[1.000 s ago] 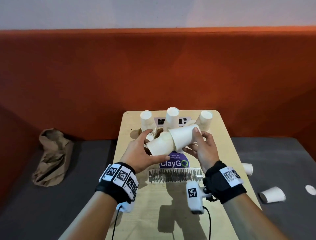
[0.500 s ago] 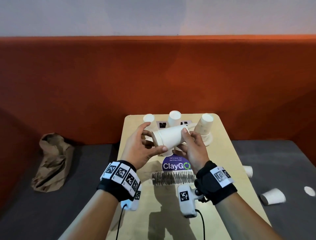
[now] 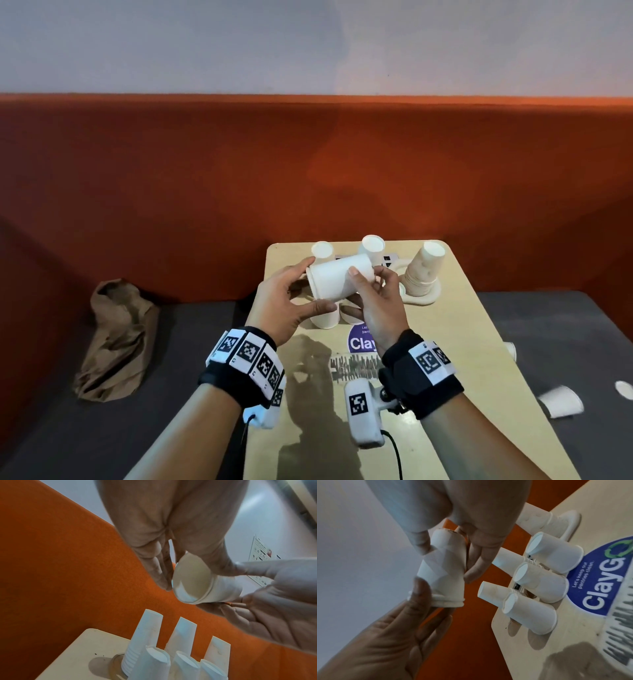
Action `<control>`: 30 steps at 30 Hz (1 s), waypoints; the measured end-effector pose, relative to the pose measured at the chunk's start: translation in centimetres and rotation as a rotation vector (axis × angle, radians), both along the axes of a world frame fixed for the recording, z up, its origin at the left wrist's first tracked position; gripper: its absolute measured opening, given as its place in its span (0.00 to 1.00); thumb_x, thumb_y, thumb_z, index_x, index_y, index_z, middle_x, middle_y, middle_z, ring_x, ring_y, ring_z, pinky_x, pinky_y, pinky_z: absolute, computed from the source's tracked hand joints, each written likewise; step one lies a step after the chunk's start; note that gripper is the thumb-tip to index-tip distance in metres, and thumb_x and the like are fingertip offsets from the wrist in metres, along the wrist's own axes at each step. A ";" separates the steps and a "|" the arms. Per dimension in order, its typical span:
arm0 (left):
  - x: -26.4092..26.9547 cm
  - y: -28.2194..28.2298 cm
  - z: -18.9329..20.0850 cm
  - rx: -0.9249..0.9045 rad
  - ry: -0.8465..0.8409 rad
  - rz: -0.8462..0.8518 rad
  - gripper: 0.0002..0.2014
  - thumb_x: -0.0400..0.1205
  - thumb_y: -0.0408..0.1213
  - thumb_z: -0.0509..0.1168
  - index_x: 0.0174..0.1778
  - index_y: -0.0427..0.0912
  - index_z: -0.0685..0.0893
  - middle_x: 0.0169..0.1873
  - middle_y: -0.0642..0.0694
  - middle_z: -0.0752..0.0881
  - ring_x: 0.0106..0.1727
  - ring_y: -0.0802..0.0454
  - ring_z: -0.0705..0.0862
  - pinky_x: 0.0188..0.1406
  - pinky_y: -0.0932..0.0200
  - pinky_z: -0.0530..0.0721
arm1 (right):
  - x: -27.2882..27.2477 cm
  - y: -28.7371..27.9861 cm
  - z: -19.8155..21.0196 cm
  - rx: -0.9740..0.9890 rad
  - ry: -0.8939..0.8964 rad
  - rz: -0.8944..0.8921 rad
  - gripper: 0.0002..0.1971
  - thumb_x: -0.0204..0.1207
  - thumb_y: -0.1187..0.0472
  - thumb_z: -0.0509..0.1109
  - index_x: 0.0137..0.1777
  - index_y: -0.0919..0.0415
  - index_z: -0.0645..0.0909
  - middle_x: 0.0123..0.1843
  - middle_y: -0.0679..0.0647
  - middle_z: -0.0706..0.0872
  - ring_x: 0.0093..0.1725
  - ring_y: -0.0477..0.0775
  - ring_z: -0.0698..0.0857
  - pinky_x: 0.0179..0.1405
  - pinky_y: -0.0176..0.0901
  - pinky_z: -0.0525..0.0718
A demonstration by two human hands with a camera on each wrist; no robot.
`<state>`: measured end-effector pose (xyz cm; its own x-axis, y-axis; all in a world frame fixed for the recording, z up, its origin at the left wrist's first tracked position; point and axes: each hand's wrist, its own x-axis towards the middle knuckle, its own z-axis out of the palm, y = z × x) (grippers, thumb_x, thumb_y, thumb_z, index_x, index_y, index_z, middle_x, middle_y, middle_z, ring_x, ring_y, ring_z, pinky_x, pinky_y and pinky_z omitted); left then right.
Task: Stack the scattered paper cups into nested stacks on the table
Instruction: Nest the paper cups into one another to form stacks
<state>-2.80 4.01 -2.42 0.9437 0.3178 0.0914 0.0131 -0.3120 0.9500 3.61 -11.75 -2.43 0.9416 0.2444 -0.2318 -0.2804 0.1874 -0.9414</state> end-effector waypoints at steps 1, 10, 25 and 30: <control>-0.2 0.3 0.0 0.043 0.005 -0.004 0.44 0.62 0.50 0.83 0.76 0.54 0.76 0.62 0.62 0.83 0.60 0.71 0.82 0.66 0.65 0.80 | -0.2 0.4 0.1 -0.027 -0.046 -0.008 0.16 0.80 0.57 0.73 0.61 0.53 0.69 0.64 0.58 0.83 0.62 0.61 0.87 0.51 0.56 0.91; 0.2 3.4 -1.0 0.322 0.058 -0.053 0.36 0.79 0.40 0.73 0.83 0.56 0.67 0.79 0.60 0.70 0.78 0.64 0.70 0.77 0.55 0.73 | -0.5 4.1 1.3 -0.490 -0.620 -0.106 0.23 0.72 0.53 0.78 0.57 0.41 0.66 0.57 0.49 0.84 0.54 0.54 0.87 0.52 0.58 0.87; 8.0 5.6 0.1 0.510 0.320 -0.245 0.43 0.82 0.32 0.63 0.86 0.61 0.46 0.79 0.46 0.72 0.61 0.45 0.85 0.48 0.63 0.78 | 6.8 7.7 0.4 -0.972 -0.690 0.043 0.18 0.78 0.62 0.72 0.58 0.50 0.65 0.59 0.54 0.81 0.50 0.57 0.82 0.44 0.51 0.84; 9.2 5.5 -1.8 0.461 0.365 -0.228 0.45 0.80 0.33 0.65 0.86 0.61 0.46 0.63 0.39 0.85 0.45 0.48 0.86 0.45 0.56 0.85 | 8.0 8.2 -0.6 -1.001 -0.633 0.109 0.18 0.78 0.64 0.71 0.58 0.51 0.65 0.59 0.54 0.81 0.48 0.56 0.81 0.41 0.45 0.79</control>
